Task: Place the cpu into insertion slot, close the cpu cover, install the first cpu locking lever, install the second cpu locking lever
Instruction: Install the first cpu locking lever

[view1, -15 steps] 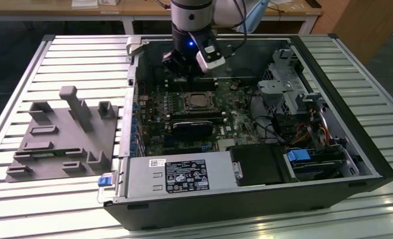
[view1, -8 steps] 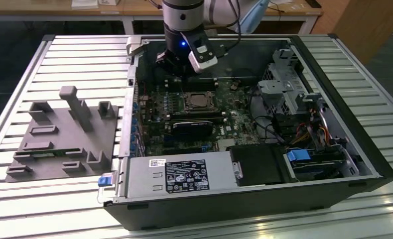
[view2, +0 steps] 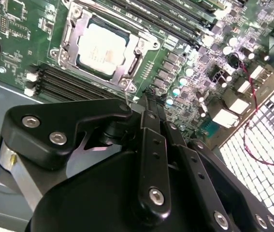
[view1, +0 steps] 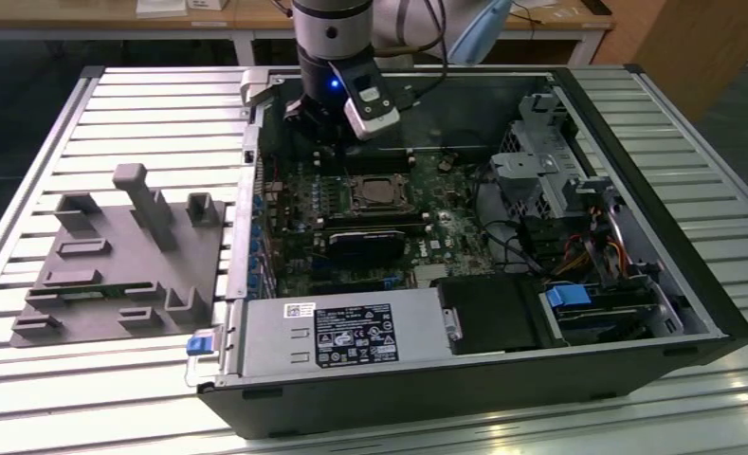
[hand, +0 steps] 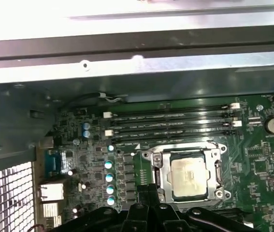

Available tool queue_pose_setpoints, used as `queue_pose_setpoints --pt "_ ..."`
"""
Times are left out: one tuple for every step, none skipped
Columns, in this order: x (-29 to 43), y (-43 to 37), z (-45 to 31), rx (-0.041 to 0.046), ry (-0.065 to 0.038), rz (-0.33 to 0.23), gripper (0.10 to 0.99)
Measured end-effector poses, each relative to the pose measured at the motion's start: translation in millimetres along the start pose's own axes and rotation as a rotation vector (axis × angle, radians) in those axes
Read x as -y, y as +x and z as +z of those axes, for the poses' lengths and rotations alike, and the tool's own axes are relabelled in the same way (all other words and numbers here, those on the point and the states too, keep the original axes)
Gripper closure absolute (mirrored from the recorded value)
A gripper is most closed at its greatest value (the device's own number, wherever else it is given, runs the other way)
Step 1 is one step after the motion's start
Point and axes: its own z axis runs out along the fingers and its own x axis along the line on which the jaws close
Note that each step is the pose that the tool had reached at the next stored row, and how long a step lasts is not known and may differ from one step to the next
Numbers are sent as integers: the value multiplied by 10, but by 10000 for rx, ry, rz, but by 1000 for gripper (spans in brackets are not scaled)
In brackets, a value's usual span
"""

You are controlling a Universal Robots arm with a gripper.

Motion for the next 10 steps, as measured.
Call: queue_pose_setpoints --pt "3 12 0 -5 -63 3 984" --pt "6 22 -1 -15 -154 5 984" --pt "10 32 -2 -26 -262 8 984" --pt "14 47 -3 -39 -397 15 984" --pt "17 63 -3 -44 -462 19 984" --pt "20 82 -3 -47 -500 19 984" --pt "22 98 -1 -52 -542 20 984" --pt "24 115 0 -57 -595 22 984" --pt "25 128 2 -64 -663 25 984" --pt "26 133 5 -72 -752 24 984"
